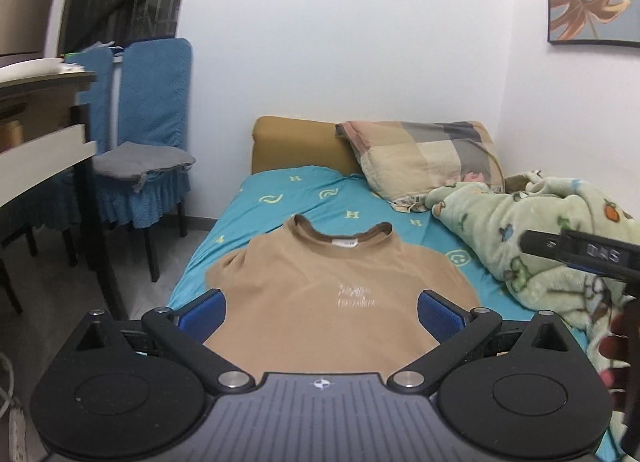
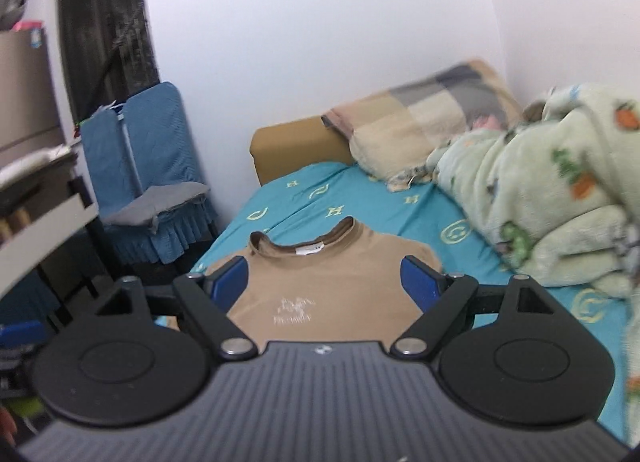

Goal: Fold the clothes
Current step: 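Lower the T-shirt flat onto the bed and open both grippers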

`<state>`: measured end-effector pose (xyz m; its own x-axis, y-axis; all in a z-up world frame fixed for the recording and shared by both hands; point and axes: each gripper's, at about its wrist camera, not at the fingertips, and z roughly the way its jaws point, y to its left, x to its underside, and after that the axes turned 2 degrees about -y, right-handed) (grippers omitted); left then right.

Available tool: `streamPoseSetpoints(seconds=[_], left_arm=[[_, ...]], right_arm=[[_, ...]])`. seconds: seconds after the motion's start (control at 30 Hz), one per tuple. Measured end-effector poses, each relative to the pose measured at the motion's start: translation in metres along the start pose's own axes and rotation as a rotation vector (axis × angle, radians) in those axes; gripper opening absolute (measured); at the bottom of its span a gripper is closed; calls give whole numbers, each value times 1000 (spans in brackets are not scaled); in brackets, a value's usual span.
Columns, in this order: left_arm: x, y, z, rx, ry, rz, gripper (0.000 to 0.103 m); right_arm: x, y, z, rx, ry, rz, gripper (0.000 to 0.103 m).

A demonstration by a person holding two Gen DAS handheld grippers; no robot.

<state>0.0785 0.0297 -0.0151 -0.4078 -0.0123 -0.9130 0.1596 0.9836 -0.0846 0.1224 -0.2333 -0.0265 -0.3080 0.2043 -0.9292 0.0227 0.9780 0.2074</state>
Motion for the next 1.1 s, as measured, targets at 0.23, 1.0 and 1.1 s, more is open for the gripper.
streamPoseSetpoints(seconds=[0.23,1.0,1.1], left_arm=[[31,11,-16,-24,21,-3,103],[41,58,61,-112,117,-191,103],[39,56,71,-117,128,-169,103]], right_arm=[[27,8,-53,-68,1,38,85],[45,-2,-32,-70,-63,50,43],[47,-4,-31,-21,-78,46,43]])
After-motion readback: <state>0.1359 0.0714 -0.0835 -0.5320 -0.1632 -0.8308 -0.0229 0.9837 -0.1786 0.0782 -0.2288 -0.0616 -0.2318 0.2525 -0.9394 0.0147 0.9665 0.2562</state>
